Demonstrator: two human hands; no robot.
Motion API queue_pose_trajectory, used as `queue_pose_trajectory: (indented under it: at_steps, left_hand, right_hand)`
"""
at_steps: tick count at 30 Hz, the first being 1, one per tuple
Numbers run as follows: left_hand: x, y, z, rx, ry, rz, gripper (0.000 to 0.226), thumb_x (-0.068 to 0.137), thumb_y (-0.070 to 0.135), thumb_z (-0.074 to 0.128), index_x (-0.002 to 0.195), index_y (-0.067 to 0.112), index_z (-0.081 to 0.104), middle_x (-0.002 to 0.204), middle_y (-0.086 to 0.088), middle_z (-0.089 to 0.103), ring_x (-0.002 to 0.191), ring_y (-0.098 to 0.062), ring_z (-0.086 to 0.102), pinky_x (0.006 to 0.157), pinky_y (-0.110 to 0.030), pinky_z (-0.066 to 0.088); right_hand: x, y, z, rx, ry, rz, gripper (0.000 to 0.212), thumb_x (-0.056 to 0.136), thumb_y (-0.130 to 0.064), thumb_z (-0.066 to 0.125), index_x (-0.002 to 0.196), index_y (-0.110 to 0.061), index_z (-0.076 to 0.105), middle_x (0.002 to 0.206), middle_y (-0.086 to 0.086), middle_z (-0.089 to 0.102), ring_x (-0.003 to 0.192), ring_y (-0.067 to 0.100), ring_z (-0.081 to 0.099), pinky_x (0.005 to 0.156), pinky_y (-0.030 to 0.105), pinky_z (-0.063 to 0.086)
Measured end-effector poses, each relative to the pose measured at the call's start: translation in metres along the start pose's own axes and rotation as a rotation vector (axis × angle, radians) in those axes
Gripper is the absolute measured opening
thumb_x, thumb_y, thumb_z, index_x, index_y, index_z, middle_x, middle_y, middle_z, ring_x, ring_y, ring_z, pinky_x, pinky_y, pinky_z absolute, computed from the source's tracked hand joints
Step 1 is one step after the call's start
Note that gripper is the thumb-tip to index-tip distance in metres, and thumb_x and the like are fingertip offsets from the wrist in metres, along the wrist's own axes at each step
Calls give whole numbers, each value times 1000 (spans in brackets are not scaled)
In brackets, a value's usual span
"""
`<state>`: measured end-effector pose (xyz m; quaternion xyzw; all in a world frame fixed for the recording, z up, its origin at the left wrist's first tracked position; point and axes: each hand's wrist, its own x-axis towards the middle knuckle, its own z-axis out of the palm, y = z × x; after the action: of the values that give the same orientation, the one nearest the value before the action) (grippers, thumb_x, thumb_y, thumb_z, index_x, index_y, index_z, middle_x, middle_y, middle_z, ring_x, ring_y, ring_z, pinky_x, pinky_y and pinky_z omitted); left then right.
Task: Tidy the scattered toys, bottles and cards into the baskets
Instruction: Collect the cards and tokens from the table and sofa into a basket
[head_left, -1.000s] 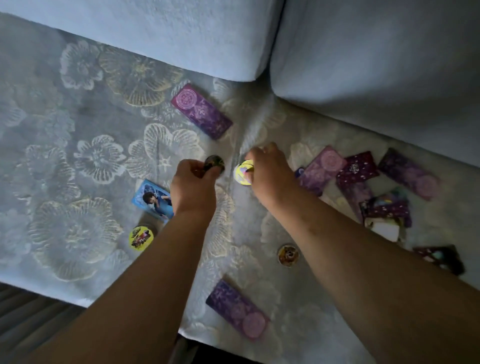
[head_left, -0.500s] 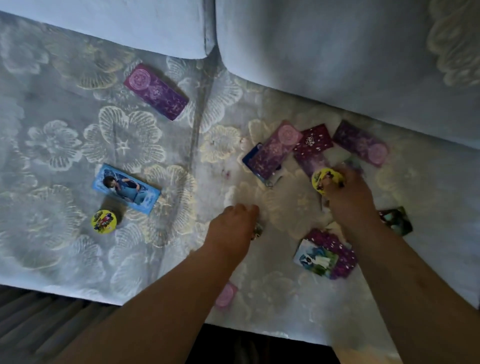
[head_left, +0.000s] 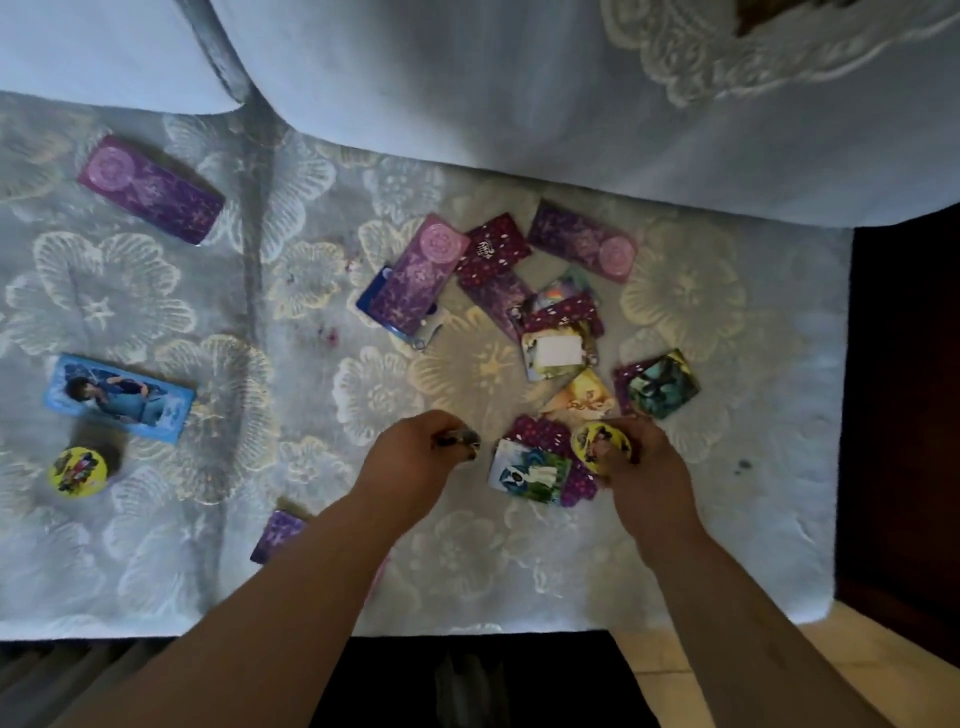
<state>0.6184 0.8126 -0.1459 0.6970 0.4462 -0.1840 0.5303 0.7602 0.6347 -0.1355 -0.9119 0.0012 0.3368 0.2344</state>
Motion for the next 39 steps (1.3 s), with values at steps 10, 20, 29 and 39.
queue_pose_trajectory:
  at_steps: [10, 20, 29, 39]
  left_hand:
    - [8, 25, 13, -180, 91, -82, 5, 87, 20, 70, 91, 24, 70, 82, 2, 71, 78, -21, 68, 71, -34, 55]
    - [19, 41, 16, -287, 170, -146, 12, 89, 15, 68, 98, 21, 68, 89, 1, 71, 82, -19, 68, 82, -44, 59]
    - [26, 50, 19, -239, 170, -155, 13, 91, 16, 65, 102, 23, 64, 93, 2, 70, 85, -20, 66, 85, -45, 57]
    - [28, 50, 34, -580, 101, -297, 22, 98, 9, 52, 93, 25, 66, 101, -9, 71, 89, -25, 69, 84, -45, 59]
  right_hand:
    - [62, -43, -26, 91, 109, -143, 22, 92, -21, 61, 112, -12, 64, 97, 2, 64, 93, 22, 63, 77, 29, 47]
    - [55, -47, -4, -411, -402, -480, 38, 97, -16, 52, 136, -17, 53, 134, 12, 51, 117, 27, 53, 92, 27, 38]
    - [131, -93, -32, -156, 1, -283, 25, 96, -21, 54, 116, -6, 60, 114, 14, 63, 100, 26, 58, 73, 21, 32]
    - [59, -79, -6, 138, -391, -193, 24, 94, -21, 60, 117, -17, 64, 100, 2, 69, 82, 16, 65, 76, 37, 58]
